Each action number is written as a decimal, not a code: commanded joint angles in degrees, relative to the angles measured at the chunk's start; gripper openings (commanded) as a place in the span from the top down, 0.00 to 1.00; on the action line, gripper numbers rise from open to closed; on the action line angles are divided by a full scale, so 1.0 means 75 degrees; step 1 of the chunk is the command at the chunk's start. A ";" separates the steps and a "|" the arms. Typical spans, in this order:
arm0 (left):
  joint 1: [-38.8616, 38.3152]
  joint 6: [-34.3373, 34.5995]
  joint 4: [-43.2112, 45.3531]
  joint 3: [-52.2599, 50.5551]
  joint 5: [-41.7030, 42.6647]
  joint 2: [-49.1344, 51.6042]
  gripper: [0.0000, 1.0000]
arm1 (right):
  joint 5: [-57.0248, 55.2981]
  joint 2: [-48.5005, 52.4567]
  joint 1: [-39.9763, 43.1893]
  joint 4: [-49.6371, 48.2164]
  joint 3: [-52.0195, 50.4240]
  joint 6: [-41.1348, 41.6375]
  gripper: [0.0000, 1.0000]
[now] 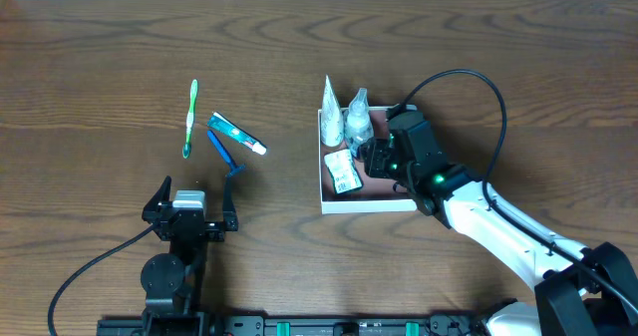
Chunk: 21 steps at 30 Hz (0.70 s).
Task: Pack container
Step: 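Lower the soap bottle into the box and open the right gripper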
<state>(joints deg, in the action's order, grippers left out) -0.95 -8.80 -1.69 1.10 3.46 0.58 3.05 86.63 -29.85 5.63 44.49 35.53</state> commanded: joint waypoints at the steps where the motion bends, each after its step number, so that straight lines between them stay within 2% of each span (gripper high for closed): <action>1: 0.0038 0.0047 -0.0283 -0.0117 0.0026 -0.0038 0.02 | 0.0032 0.0038 -0.0204 -0.0128 -0.0003 -0.0041 0.60; 15: 0.0038 0.0047 -0.0283 -0.0117 0.0026 -0.0038 0.02 | 0.0125 -0.0064 -0.0280 -0.0131 0.0035 -0.0067 0.61; 21: 0.0038 0.0047 -0.0283 -0.0117 0.0026 -0.0038 0.02 | 0.0114 -0.1349 -0.0254 0.1247 0.0434 -0.0201 0.51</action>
<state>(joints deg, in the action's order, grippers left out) -0.95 -8.80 -1.69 1.10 3.49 0.58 4.27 82.83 -31.70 12.47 44.88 35.33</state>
